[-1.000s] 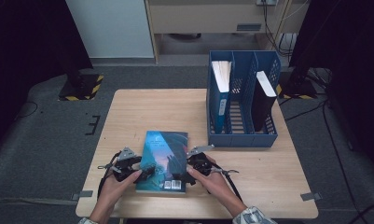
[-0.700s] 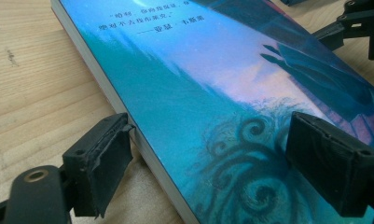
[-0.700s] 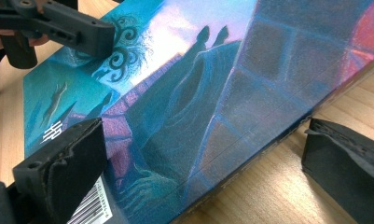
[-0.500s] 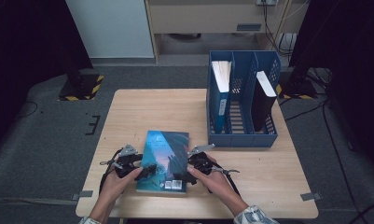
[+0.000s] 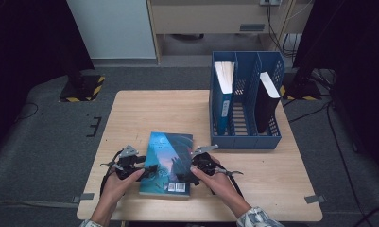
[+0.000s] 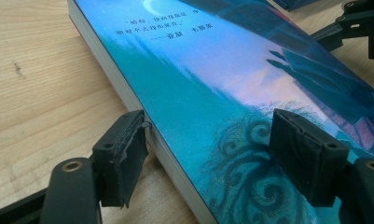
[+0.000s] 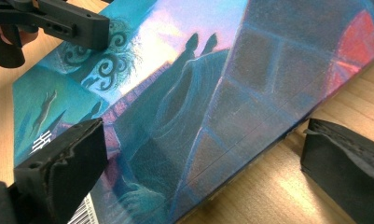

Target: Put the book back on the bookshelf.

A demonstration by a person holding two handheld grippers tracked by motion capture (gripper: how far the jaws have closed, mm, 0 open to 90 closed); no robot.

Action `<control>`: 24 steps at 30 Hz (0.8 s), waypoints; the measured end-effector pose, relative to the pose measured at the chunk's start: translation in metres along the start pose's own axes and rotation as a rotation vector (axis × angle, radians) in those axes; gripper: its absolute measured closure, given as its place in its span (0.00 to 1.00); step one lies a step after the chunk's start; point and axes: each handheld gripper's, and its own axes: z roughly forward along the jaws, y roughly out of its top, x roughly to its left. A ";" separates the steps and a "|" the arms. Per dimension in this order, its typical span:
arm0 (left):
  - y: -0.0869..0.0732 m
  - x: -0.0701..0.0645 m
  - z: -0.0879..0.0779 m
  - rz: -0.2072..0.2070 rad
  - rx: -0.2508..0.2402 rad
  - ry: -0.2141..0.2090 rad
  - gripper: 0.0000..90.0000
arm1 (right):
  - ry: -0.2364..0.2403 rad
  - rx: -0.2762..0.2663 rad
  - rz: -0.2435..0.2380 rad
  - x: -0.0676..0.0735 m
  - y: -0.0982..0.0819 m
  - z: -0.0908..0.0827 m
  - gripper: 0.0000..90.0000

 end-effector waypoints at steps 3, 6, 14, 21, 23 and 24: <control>-0.002 0.003 -0.003 -0.005 -0.006 0.007 0.30 | 0.006 0.002 0.001 0.002 0.001 0.002 0.02; -0.003 0.005 -0.007 0.003 -0.017 0.025 0.34 | 0.017 0.002 -0.004 0.005 0.002 0.005 0.03; -0.003 0.006 -0.008 0.026 -0.032 0.041 0.39 | 0.014 0.018 0.000 0.006 0.005 0.006 0.04; -0.004 0.009 -0.006 0.001 -0.033 0.018 0.39 | 0.026 0.008 0.007 0.002 0.005 0.007 0.03; -0.003 0.009 -0.004 -0.001 -0.035 0.015 0.40 | 0.026 0.011 0.010 0.001 0.006 0.007 0.03; -0.002 0.008 -0.004 0.002 -0.033 0.013 0.40 | 0.026 0.009 0.012 0.000 0.006 0.006 0.03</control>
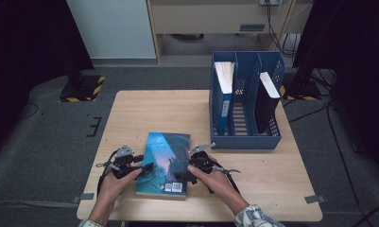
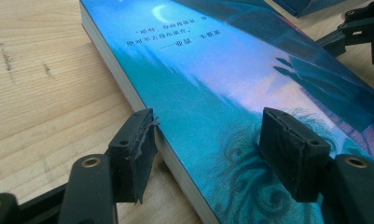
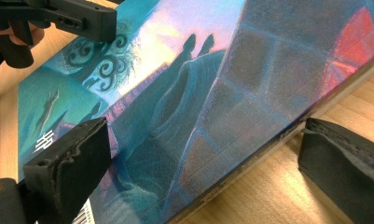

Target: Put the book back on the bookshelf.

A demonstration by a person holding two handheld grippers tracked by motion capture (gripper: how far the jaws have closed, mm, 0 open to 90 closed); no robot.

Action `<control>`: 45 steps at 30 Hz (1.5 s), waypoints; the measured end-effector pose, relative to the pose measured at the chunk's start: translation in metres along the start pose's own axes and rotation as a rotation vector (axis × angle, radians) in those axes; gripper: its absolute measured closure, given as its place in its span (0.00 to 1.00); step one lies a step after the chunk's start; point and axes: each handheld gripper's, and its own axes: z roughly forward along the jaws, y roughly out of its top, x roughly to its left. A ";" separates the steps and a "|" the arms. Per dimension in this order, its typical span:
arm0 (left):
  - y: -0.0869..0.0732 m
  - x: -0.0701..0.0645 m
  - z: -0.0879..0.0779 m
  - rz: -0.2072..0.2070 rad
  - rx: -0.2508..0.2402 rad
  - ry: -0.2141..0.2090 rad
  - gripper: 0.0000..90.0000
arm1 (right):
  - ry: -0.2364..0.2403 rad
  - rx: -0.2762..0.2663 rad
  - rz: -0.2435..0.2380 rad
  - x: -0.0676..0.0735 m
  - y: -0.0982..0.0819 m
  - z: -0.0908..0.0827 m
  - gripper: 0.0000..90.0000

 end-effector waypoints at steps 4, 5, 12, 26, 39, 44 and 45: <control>0.005 -0.005 0.006 0.021 0.011 -0.021 0.40 | -0.002 -0.007 0.011 -0.004 0.000 -0.002 0.03; 0.005 -0.007 0.008 0.027 0.013 -0.025 0.40 | -0.005 -0.009 0.019 -0.006 0.000 -0.004 0.03; 0.006 -0.008 0.008 0.030 0.015 -0.031 0.40 | -0.006 -0.022 0.033 -0.012 0.000 -0.007 0.05; 0.005 -0.005 0.004 0.026 0.021 -0.023 0.43 | -0.043 -0.035 0.047 -0.005 0.013 -0.014 0.25; 0.001 0.002 0.000 0.000 0.012 0.016 0.34 | -0.032 -0.027 0.033 -0.002 0.026 0.002 0.27; -0.001 0.006 0.002 -0.024 0.007 -0.008 0.28 | -0.024 -0.023 0.029 -0.003 0.026 0.002 0.27; -0.001 0.007 0.003 -0.037 0.009 -0.018 0.26 | -0.021 -0.025 0.025 -0.003 0.026 0.002 0.27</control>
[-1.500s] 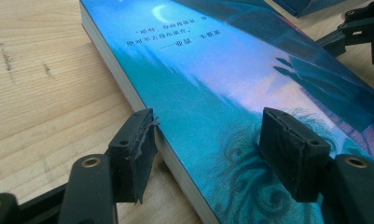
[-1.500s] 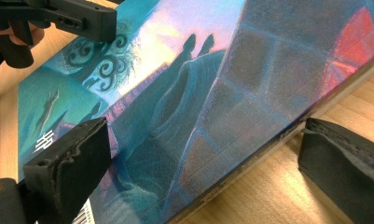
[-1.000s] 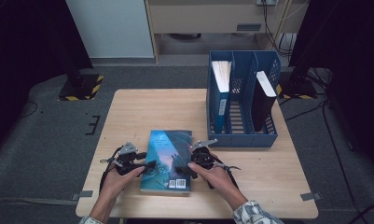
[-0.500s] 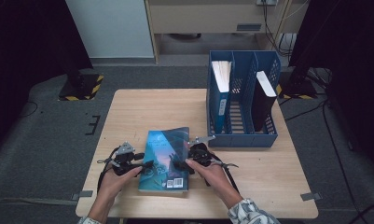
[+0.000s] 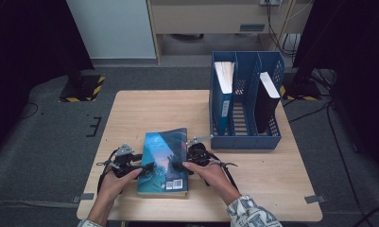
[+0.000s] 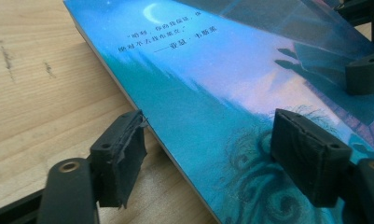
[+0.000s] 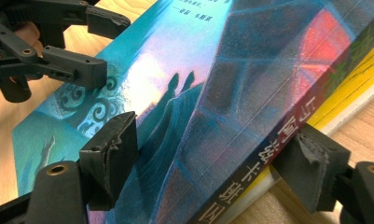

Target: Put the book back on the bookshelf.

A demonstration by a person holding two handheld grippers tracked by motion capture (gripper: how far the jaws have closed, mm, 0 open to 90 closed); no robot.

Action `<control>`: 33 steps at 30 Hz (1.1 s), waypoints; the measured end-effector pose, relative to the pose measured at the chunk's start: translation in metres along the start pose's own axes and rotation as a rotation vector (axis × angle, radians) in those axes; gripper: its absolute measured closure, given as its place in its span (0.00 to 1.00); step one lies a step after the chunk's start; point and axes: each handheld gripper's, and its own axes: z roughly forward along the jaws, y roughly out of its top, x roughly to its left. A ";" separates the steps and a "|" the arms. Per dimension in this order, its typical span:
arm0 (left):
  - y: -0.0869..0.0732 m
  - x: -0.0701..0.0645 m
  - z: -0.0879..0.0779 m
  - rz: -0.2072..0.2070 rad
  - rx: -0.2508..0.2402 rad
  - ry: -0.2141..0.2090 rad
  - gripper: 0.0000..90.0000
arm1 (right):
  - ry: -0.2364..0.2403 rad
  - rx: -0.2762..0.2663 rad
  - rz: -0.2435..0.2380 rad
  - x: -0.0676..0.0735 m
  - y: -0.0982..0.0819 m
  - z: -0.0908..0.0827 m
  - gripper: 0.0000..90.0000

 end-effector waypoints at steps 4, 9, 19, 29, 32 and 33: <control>0.001 0.002 0.002 -0.017 0.010 -0.021 0.23 | 0.001 0.001 -0.002 0.000 0.000 0.000 0.28; 0.000 0.005 0.004 -0.037 0.015 -0.046 0.22 | 0.001 0.007 -0.004 0.000 0.001 0.000 0.28; 0.005 0.004 0.001 -0.058 0.021 -0.010 0.31 | -0.007 0.018 -0.004 0.000 0.003 0.000 0.30; 0.013 0.006 -0.010 -0.068 -0.003 0.028 0.60 | -0.042 0.048 -0.017 0.008 0.015 0.001 0.38; 0.014 0.007 -0.011 -0.073 0.004 0.026 0.65 | -0.048 0.061 -0.027 0.009 0.019 0.002 0.39; 0.015 0.008 -0.011 -0.072 0.011 0.026 0.65 | -0.049 0.063 -0.029 0.010 0.019 0.002 0.40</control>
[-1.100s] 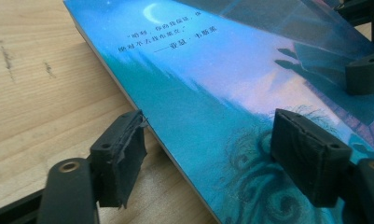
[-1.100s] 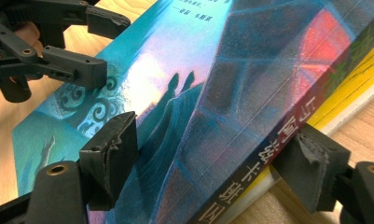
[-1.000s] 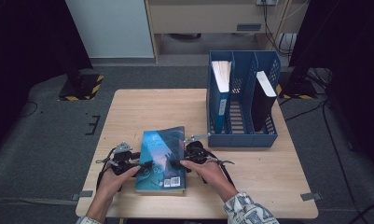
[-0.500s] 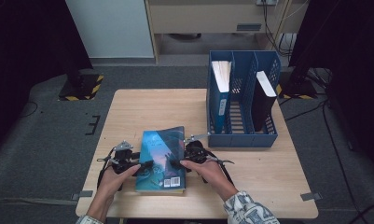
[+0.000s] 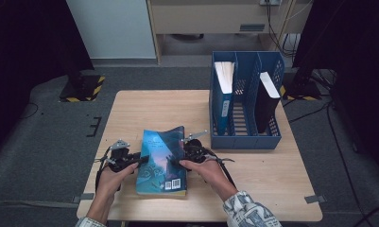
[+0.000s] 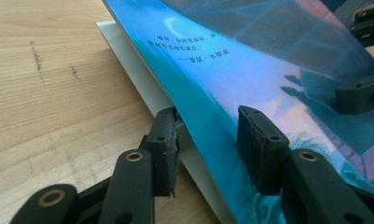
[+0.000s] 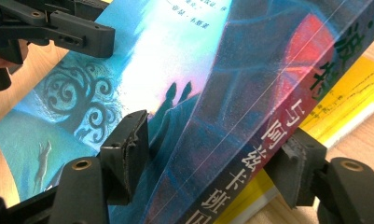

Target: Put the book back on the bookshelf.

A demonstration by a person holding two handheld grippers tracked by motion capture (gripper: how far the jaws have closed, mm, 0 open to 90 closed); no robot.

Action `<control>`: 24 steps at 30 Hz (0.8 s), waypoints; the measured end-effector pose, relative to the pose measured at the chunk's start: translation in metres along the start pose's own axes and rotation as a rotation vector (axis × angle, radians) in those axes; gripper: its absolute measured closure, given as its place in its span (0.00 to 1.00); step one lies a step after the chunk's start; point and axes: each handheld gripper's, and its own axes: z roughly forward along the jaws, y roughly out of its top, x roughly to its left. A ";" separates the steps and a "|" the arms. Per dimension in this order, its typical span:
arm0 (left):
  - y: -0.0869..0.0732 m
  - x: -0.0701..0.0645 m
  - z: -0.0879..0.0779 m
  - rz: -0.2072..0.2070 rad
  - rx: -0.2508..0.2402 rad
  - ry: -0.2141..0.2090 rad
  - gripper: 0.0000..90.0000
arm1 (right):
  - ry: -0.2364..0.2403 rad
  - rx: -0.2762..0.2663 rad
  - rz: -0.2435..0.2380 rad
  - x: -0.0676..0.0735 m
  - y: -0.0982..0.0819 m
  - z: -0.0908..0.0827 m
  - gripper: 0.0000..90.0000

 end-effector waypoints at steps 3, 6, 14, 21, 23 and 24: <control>0.003 0.000 -0.002 0.005 0.007 0.001 0.71 | 0.004 -0.006 0.007 0.001 0.002 0.003 0.42; 0.004 0.001 -0.002 0.000 0.014 -0.005 0.74 | 0.022 -0.013 0.013 0.002 0.005 0.007 0.47; 0.010 0.001 -0.007 0.005 0.036 -0.010 0.82 | 0.035 -0.015 0.015 0.004 0.013 0.006 0.56; 0.016 -0.002 -0.015 0.014 0.030 -0.014 0.85 | 0.037 -0.028 0.015 0.004 0.018 0.001 0.61; 0.019 -0.004 -0.018 0.022 0.025 -0.013 0.85 | 0.037 -0.031 0.019 0.005 0.019 0.000 0.62; 0.019 -0.004 -0.019 0.026 0.024 -0.012 0.85 | 0.038 -0.035 0.016 0.005 0.020 -0.001 0.62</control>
